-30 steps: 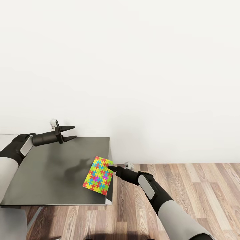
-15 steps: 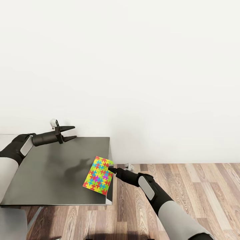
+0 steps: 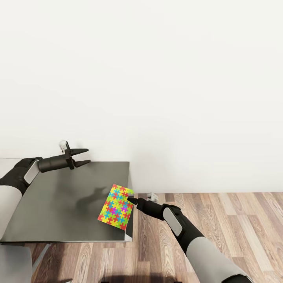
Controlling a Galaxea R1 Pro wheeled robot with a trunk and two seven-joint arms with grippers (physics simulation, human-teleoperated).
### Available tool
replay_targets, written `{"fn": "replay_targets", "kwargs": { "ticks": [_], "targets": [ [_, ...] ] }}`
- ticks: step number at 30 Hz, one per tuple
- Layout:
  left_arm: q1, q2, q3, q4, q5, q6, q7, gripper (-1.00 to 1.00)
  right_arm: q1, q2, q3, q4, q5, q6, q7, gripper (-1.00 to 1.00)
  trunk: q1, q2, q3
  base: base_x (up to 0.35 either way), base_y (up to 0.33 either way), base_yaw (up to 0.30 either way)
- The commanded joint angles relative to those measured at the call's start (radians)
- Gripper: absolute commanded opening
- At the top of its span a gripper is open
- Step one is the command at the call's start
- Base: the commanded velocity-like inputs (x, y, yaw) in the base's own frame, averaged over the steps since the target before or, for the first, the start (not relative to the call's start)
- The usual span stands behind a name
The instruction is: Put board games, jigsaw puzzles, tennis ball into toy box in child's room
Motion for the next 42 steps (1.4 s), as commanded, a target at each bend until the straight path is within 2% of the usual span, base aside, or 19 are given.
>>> {"fn": "replay_targets", "kwargs": {
  "ticks": [1,42],
  "targets": [
    [-0.001,0.001,-0.007,0.001,0.005,0.008,-0.004,1.0,-0.001,0.0,0.001,0.0,-0.005,0.004,0.0,1.0,0.001,-0.002,-0.002,0.005,0.007,0.0],
    [-0.001,0.0,-0.007,0.001,0.005,0.007,-0.002,1.0,-0.001,0.0,0.001,0.001,-0.005,0.003,0.0,1.0,0.001,-0.002,-0.002,0.009,0.024,0.0]
  ]
}}
